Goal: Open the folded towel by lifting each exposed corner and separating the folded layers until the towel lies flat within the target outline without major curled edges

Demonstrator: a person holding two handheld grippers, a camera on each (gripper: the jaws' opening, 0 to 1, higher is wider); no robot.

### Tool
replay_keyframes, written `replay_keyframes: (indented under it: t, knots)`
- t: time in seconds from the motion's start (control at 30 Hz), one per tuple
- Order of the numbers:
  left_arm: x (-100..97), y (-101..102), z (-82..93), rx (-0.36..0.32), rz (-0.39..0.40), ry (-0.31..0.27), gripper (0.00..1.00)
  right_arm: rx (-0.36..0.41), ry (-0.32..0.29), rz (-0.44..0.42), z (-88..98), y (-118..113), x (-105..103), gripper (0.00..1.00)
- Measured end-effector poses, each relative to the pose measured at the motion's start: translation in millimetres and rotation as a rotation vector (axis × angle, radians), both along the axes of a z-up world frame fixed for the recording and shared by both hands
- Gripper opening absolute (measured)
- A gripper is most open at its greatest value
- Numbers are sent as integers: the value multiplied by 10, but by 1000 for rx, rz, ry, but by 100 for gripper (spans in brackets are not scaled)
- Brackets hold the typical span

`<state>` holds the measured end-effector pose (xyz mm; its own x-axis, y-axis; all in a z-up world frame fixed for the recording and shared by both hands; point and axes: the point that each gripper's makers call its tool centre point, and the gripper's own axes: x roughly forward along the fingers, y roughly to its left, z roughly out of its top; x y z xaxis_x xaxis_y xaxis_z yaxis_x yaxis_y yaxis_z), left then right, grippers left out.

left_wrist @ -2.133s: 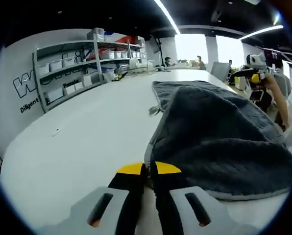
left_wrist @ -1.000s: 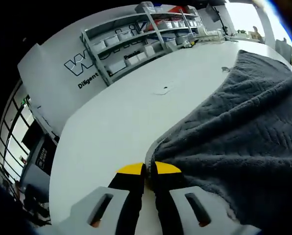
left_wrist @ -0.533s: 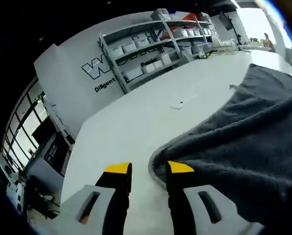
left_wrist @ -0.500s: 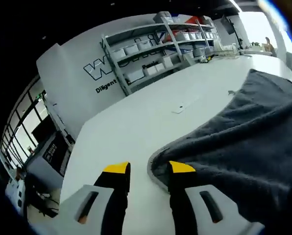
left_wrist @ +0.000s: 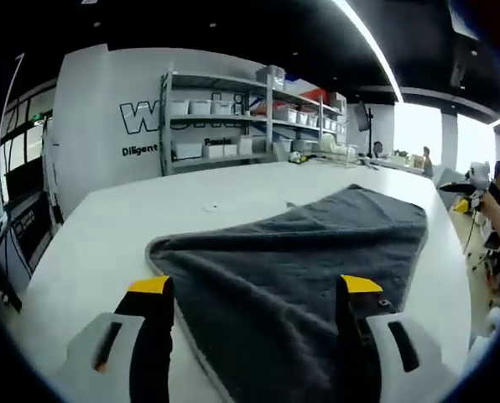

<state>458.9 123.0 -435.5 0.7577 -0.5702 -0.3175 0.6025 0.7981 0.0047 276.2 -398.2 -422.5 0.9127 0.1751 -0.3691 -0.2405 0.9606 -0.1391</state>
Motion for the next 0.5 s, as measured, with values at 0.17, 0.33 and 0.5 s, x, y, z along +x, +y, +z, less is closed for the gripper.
replay_keyframes:
  t: [0.17,0.33,0.5]
  knots:
    - [-251,-73,15,-28,-20,8,95,75,6,30,45,112,63,96]
    - [-422,-161,114,-9,-49,-13,99,59,12,37,152,124,74,97]
    - [-493,-234,-34,-33,-61,14,99,69,23,35,139,44,167,97]
